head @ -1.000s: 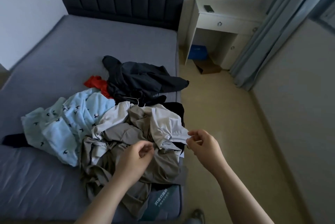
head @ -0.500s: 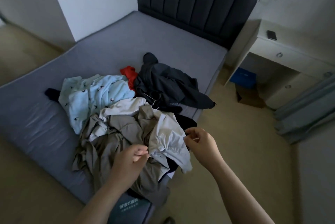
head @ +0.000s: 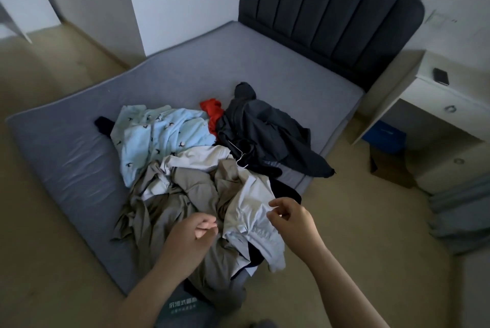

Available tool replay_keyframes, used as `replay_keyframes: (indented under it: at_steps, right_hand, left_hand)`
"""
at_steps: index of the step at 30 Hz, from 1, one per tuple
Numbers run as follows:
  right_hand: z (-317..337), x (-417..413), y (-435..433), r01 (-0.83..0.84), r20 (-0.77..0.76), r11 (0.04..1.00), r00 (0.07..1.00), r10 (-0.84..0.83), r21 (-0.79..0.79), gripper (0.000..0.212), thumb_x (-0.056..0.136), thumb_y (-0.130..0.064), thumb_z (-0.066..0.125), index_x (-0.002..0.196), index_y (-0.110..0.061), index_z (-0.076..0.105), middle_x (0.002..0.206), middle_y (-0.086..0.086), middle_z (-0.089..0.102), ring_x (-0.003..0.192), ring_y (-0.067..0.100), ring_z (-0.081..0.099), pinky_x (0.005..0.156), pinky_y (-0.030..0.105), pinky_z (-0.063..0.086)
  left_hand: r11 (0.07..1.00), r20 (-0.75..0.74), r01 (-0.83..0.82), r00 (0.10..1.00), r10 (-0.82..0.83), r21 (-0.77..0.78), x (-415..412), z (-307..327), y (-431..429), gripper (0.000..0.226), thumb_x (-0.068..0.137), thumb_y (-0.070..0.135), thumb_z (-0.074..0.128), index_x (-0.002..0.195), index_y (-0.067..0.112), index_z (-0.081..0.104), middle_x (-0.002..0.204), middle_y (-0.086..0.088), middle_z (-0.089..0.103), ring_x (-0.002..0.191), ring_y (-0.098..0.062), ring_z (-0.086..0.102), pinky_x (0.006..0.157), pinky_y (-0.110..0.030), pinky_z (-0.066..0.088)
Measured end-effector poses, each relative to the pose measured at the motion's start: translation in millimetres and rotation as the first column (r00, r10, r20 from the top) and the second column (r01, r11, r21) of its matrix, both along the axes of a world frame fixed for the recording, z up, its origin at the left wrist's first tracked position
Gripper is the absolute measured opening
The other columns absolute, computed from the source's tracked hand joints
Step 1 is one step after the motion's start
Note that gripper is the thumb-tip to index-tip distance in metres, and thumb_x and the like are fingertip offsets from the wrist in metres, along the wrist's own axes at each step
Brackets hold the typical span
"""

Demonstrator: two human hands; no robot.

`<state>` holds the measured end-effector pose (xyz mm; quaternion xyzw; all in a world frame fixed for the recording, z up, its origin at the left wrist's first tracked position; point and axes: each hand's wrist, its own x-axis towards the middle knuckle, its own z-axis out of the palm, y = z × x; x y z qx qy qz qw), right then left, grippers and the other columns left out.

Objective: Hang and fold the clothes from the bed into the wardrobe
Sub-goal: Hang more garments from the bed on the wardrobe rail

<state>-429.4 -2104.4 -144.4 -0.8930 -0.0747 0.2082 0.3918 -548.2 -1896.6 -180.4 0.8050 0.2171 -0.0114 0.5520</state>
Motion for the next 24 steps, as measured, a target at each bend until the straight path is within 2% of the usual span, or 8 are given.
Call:
replay_keyframes:
  at_steps: [6,8,10,12,14,16,20,24]
  right_hand:
    - [-9.6,60.0,-17.8,-0.056,-0.016,0.998,0.998,0.056,-0.012,0.016,0.091,-0.028,0.060,0.106,-0.029,0.059,0.084,-0.011,0.059,0.063,-0.002,0.056,0.049,0.009,0.038]
    - [-14.6,89.4,-27.2,-0.086,-0.027,0.996,0.996,0.086,-0.012,0.017,0.091,-0.029,0.060,0.107,-0.029,0.059,0.086,-0.011,0.061,0.068,0.001,0.057,0.054,0.011,0.038]
    - [-18.2,120.2,-39.4,-0.119,-0.045,0.993,0.992,0.118,-0.010,0.018,0.090,-0.028,0.060,0.108,-0.028,0.059,0.090,-0.009,0.063,0.076,0.004,0.060,0.062,0.018,0.042]
    - [-19.8,155.1,-53.6,-0.177,-0.062,0.984,0.983,0.175,-0.023,0.018,0.090,-0.026,0.058,0.109,-0.026,0.059,0.089,-0.008,0.064,0.078,0.008,0.060,0.064,0.020,0.043]
    - [-20.4,190.6,-68.3,-0.249,-0.074,0.967,0.967,0.245,-0.053,0.018,0.090,-0.025,0.057,0.108,-0.026,0.059,0.087,-0.012,0.064,0.078,0.004,0.059,0.062,0.017,0.041]
    - [-19.9,219.5,-76.8,-0.312,-0.071,0.948,0.949,0.308,-0.067,0.017,0.089,-0.024,0.057,0.106,-0.026,0.059,0.087,-0.017,0.062,0.082,0.000,0.058,0.067,0.016,0.044]
    - [-24.8,262.3,-86.2,-0.404,-0.073,0.910,0.914,0.398,-0.097,0.016,0.091,-0.020,0.057,0.107,-0.022,0.060,0.092,-0.013,0.060,0.096,0.012,0.059,0.087,0.030,0.049]
    - [-34.0,283.8,-90.2,-0.463,-0.090,0.880,0.886,0.455,-0.105,0.019,0.092,-0.021,0.057,0.111,-0.019,0.060,0.095,-0.009,0.060,0.099,0.015,0.059,0.088,0.032,0.048]
  left_hand:
    - [0.996,-0.029,-0.071,0.997,0.072,0.057,46.7,0.8,-20.7,0.015,0.089,0.027,0.063,0.103,0.033,0.064,0.097,0.017,0.067,0.090,0.006,0.061,0.070,-0.007,0.043]
    - [0.990,-0.026,-0.105,0.994,0.108,0.099,71.6,-1.1,-34.8,0.015,0.089,0.027,0.063,0.102,0.034,0.063,0.096,0.017,0.067,0.090,0.003,0.061,0.077,-0.017,0.048]
    - [0.985,-0.029,-0.150,0.988,0.153,0.079,96.9,-1.8,-54.1,0.015,0.089,0.025,0.063,0.103,0.032,0.064,0.095,0.015,0.067,0.089,0.001,0.062,0.077,-0.020,0.050]
    - [0.977,-0.048,-0.209,0.976,0.211,0.036,123.4,-2.4,-78.1,0.016,0.090,0.024,0.063,0.105,0.030,0.062,0.095,0.011,0.067,0.087,-0.001,0.063,0.074,-0.019,0.051]
    - [0.966,-0.058,-0.258,0.964,0.259,0.032,150.1,-1.2,-102.4,0.016,0.090,0.025,0.062,0.104,0.032,0.061,0.095,0.010,0.067,0.086,0.002,0.062,0.069,-0.011,0.047]
    - [0.951,-0.062,-0.307,0.949,0.308,0.030,171.3,1.5,-120.6,0.015,0.090,0.024,0.062,0.101,0.033,0.061,0.095,0.012,0.066,0.085,0.006,0.060,0.065,-0.008,0.042]
    - [0.937,-0.096,-0.348,0.932,0.350,0.045,200.1,2.5,-146.4,0.014,0.090,0.024,0.061,0.100,0.034,0.060,0.094,0.013,0.065,0.086,0.007,0.059,0.063,-0.005,0.042]
    - [0.914,-0.152,-0.404,0.902,0.404,0.035,207.1,-3.4,-159.0,0.017,0.090,0.023,0.061,0.105,0.031,0.061,0.097,0.015,0.064,0.087,0.006,0.059,0.060,-0.003,0.040]
